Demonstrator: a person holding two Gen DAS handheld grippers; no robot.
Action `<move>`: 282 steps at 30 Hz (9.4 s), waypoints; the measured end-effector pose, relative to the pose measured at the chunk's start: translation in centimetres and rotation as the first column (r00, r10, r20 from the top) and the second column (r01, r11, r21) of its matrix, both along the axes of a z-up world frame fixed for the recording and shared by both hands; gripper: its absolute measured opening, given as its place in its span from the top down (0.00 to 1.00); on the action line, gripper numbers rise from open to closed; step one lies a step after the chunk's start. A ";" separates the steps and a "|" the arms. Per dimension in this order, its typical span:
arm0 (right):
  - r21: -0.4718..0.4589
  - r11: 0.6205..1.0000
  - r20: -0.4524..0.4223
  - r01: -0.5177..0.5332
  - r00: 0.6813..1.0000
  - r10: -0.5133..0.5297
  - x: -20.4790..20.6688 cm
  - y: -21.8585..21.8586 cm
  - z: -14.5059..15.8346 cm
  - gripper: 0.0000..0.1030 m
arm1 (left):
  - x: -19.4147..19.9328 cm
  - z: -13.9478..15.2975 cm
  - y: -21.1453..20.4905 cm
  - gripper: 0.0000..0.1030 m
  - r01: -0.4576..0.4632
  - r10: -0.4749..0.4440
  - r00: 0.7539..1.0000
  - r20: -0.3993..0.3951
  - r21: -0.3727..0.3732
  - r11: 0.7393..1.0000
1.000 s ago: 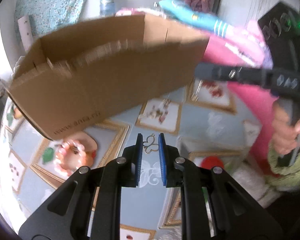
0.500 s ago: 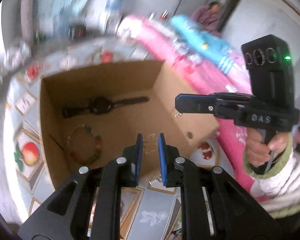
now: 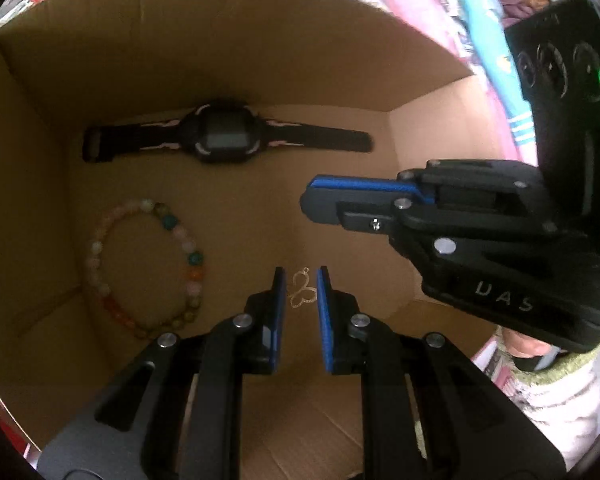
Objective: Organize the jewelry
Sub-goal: 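Lower the right gripper into the box and open it to release the charm, then withdraw the right gripper from the box toward the charms on the tablecloth, then grasp the spring-shaped charm with the left gripper while the right gripper approaches the gold ring, then close the right gripper on the small gold ring while the left gripper holds the spring, then carry the gold ring with the right gripper over the box while the left gripper carries the spring, then open the right gripper to drop the ring into the box while the left gripper releases the spring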
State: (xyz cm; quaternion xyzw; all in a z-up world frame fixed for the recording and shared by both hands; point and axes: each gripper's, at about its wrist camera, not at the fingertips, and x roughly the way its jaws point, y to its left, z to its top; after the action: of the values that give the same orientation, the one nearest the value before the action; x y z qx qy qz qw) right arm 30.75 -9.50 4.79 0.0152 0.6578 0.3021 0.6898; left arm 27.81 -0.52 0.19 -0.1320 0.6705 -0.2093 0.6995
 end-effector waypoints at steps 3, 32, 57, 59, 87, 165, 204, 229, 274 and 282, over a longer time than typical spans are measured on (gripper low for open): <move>0.013 1.000 -0.019 0.022 1.000 -0.022 0.7 0.3 -0.3 0.96 | 0.0 -0.4 0.2 0.66 -0.024 0.024 0.999 -0.034 0.008 1.000; 0.109 0.979 0.545 0.171 0.814 -0.203 -15.1 -8.8 17.1 0.21 | -15.4 14.9 7.4 0.38 -0.057 0.011 0.679 0.734 0.038 0.998; -0.257 0.845 0.452 0.468 0.832 -0.323 -25.3 -12.1 0.8 0.09 | -21.7 -0.6 -4.2 0.33 0.050 -0.201 0.749 0.631 0.248 0.967; -0.260 0.844 0.454 0.470 0.831 -0.323 -25.3 -12.4 0.0 0.08 | -21.6 -0.8 -4.8 0.33 0.055 -0.215 0.749 0.626 0.264 0.963; -0.209 0.871 0.535 0.444 0.798 -0.278 -25.8 -12.9 -4.6 0.06 | -19.7 -3.6 -7.2 0.07 0.023 -0.216 0.830 0.515 0.355 0.935; 0.347 0.838 0.332 0.422 0.780 -0.530 -23.6 -17.1 -0.9 0.61 | -20.1 -2.6 -7.5 0.96 0.154 -0.363 0.735 0.572 0.380 0.912; 0.024 0.988 0.437 0.155 0.887 -0.150 -23.8 -12.9 -2.9 0.80 | -23.6 -3.0 -6.0 0.96 0.116 -0.311 0.753 0.581 0.347 0.931; -0.129 0.991 0.528 0.022 0.848 0.050 -23.0 -10.7 -3.9 0.88 | -22.8 -3.0 -6.6 0.96 0.133 -0.316 0.745 0.587 0.334 0.933; -0.040 0.998 0.302 0.050 0.953 -0.036 -5.6 -4.9 5.0 0.90 | -4.6 4.0 -0.9 0.96 0.062 -0.093 0.924 0.372 0.096 0.994; -0.140 0.987 0.278 0.075 0.960 -0.034 -3.5 -3.8 2.4 0.89 | -2.2 1.8 -0.1 0.94 0.005 -0.024 0.962 0.271 0.070 0.998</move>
State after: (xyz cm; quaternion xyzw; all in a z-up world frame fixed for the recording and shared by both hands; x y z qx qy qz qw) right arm 27.26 -13.29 7.21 -0.0603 0.5759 0.2322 0.7815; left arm 25.63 -0.58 1.99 -0.0730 0.5760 -0.2072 0.7873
